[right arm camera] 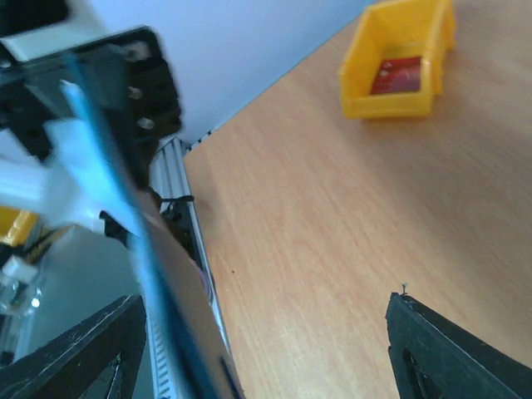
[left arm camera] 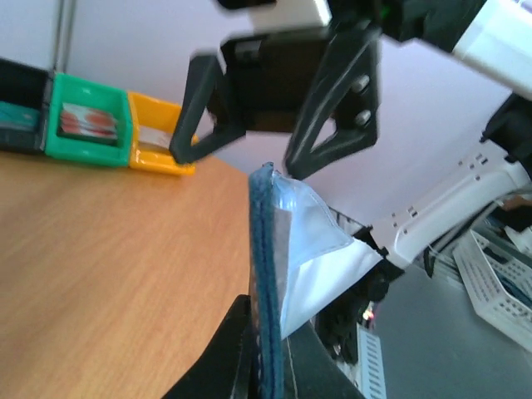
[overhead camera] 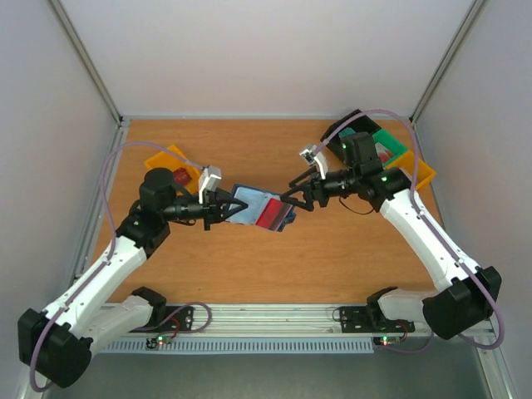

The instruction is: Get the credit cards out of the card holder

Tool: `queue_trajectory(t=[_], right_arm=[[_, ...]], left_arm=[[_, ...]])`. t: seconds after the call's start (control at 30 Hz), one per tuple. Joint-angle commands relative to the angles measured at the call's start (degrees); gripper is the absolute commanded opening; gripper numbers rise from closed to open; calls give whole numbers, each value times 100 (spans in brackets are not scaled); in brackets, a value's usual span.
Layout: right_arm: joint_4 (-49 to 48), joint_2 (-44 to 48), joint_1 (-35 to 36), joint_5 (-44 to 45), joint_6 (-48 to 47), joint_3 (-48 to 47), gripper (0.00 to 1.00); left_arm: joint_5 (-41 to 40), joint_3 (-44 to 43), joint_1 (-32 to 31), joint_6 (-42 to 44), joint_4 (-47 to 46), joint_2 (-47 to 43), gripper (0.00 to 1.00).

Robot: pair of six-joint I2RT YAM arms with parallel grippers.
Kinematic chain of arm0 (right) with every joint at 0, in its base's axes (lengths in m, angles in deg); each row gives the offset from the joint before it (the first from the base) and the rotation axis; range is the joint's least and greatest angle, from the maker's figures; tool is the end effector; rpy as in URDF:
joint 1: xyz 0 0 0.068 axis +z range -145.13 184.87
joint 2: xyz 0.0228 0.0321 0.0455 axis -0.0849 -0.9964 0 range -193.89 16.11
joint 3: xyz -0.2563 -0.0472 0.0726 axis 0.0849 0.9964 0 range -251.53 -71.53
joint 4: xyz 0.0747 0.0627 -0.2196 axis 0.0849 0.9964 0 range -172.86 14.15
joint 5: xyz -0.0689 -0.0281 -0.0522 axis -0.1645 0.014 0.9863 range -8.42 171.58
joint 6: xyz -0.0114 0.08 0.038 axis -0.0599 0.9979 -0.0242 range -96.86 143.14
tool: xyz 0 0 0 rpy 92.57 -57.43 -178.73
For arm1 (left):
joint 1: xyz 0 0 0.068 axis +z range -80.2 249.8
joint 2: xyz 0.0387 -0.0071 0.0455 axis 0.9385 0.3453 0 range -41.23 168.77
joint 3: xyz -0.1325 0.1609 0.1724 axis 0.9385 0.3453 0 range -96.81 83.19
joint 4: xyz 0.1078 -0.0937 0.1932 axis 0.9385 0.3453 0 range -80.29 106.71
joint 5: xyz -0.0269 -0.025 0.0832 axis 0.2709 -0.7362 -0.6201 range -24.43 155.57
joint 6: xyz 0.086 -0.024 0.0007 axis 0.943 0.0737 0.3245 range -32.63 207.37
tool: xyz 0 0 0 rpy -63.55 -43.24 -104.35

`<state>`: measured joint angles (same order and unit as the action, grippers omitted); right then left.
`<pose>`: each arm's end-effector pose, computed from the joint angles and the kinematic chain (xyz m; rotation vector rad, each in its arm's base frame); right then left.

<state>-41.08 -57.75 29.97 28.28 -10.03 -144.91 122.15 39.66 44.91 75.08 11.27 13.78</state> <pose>0.2083 0.1682 0.3413 -1.4146 1.5901 0.9753 0.1667 -0.1505 0.3157 0.9324 1.6505 -1.3308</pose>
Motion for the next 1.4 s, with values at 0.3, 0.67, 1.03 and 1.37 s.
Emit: queue_trajectory(t=[0.3,0.67,1.03,1.37], right_arm=[[-1712,390,-208,-835,1623,1403,47],[-2334,451,-181,-1342,1887,1512,1],[-593,149,-181,968,1516,760,1],[-182,-264,500,2155,1372,78,1]], left_arm=[[-499,270,-33,-1041,-1282,-153,0],[-759,240,-21,-1029,-1017,-136,2],[-3335,-154,760,106,872,-350,81],[-412,59,-263,-632,-916,-219,37]])
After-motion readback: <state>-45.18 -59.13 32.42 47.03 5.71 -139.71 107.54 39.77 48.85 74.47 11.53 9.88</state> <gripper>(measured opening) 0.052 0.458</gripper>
